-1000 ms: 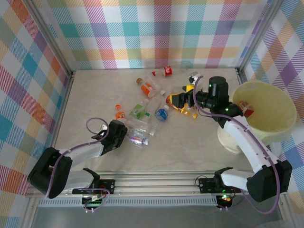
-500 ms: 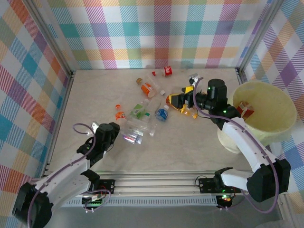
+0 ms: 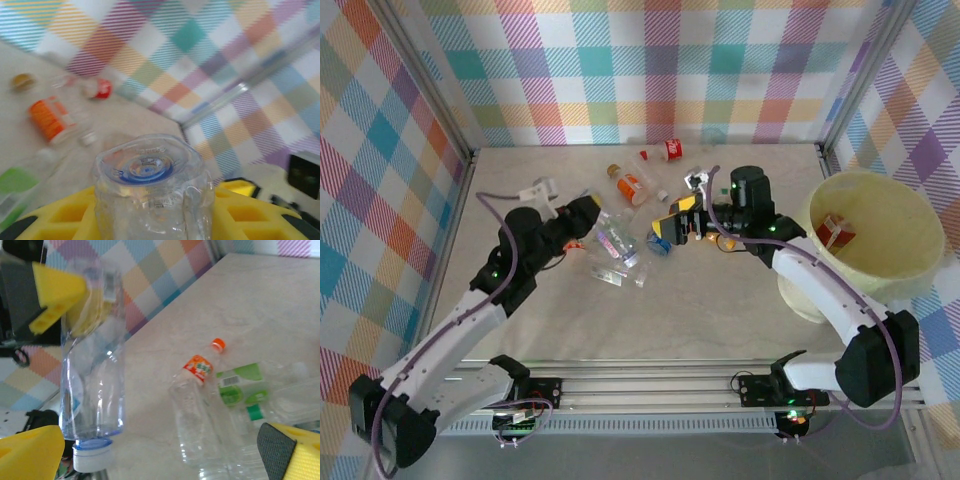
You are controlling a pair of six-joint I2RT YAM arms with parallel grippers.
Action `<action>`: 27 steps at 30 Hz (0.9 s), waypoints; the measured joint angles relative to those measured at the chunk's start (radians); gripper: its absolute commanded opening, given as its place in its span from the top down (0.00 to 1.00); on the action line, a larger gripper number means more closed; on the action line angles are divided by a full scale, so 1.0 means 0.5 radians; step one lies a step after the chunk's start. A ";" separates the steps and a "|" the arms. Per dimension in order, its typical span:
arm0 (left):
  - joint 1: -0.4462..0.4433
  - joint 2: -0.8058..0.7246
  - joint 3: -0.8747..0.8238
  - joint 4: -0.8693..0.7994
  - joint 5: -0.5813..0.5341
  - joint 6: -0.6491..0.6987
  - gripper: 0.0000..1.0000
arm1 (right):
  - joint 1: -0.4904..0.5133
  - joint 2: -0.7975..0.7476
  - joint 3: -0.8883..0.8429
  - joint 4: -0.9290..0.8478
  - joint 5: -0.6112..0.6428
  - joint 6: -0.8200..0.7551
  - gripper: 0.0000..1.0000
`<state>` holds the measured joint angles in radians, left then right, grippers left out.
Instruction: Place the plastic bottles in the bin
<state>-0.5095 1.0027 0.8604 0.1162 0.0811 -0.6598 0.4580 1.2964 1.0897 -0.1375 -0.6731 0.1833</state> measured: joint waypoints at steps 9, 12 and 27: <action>-0.121 0.431 0.405 0.238 0.571 0.287 0.56 | 0.003 0.000 0.027 0.039 -0.253 0.202 0.00; -0.150 0.536 0.504 0.298 0.684 0.330 0.56 | 0.004 -0.014 0.027 0.109 -0.301 0.292 0.01; -0.263 0.794 0.661 0.472 0.927 0.363 0.56 | 0.003 -0.081 0.125 0.058 -0.294 0.380 0.32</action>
<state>-0.6411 1.3998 1.1908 0.3519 0.5446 -0.4782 0.4595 1.2560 1.1522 -0.1085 -0.8200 0.3733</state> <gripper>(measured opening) 0.443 0.715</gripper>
